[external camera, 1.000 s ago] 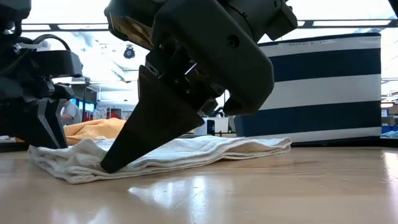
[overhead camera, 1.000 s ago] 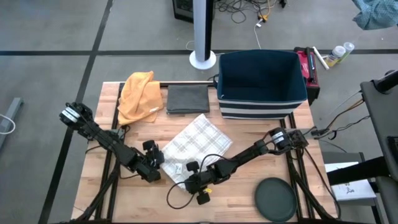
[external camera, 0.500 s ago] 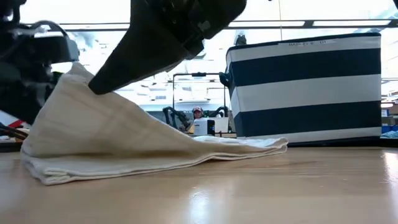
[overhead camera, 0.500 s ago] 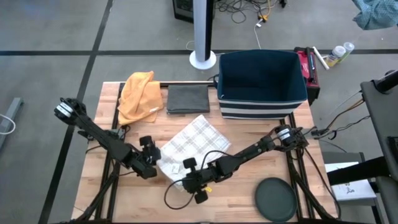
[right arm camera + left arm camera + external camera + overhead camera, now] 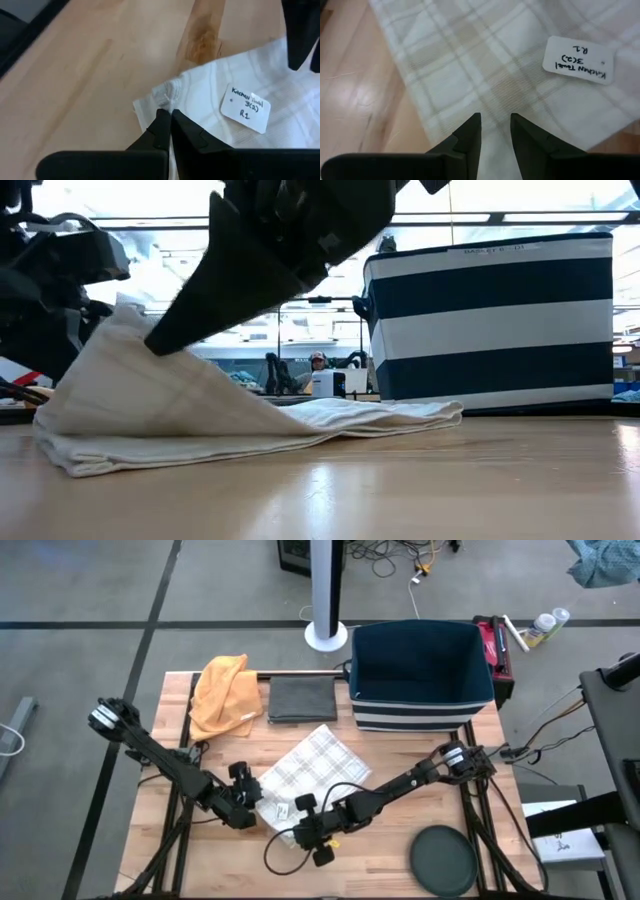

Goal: Fold kitchen towel into neat rectangle
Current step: Fold the white patterned towel

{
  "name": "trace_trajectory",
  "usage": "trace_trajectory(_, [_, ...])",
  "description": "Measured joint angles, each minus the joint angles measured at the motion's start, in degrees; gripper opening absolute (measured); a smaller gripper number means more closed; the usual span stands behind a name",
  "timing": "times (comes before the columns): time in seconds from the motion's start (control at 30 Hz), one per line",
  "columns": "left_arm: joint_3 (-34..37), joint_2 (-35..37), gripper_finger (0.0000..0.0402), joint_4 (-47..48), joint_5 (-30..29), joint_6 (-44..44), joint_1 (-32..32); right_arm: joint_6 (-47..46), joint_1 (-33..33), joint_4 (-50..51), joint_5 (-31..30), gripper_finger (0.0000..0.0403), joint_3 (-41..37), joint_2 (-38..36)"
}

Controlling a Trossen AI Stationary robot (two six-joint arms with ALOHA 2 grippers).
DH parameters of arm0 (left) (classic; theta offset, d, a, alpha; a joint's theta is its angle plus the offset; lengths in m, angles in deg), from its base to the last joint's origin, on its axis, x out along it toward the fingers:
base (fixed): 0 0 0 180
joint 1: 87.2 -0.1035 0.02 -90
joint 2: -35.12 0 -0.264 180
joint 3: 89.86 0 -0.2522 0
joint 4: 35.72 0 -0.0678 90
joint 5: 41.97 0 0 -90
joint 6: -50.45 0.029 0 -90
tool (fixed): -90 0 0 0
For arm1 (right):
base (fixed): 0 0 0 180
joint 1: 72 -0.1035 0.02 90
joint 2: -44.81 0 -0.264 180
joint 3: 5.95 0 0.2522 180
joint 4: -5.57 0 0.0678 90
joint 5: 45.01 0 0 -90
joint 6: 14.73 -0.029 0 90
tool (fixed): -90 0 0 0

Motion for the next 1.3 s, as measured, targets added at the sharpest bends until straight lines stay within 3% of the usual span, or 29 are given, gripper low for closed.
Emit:
trace_trajectory(0.4, [0.08, -6.10, 0.0096, -2.46, -2.25, 0.40, -0.43, -2.02, 0.08, -3.39, 1.78, 0.0002, -0.26, 5.03])
trace_trajectory(0.83, [-7.59, -3.19, 0.0096, 1.53, -2.45, 2.22, -0.36, -2.05, 0.08, -3.96, 1.78, 0.0002, -0.26, 5.12])
trace_trajectory(0.9, [-7.94, -3.13, 0.0096, -1.76, -1.29, 1.22, 0.00, -2.05, 0.11, -4.43, 1.77, 0.0002, -0.26, 5.12])
trace_trajectory(1.1, [-4.84, -8.36, 0.0096, -23.94, 1.03, 2.06, 3.67, -2.05, 0.25, -5.42, 1.40, 0.0002, -0.26, 5.12])
trace_trajectory(1.3, [-5.19, -17.40, 0.0096, -31.56, 0.54, 2.57, 4.21, -2.06, 0.60, -5.33, 1.29, 0.0002, -0.26, 5.12])
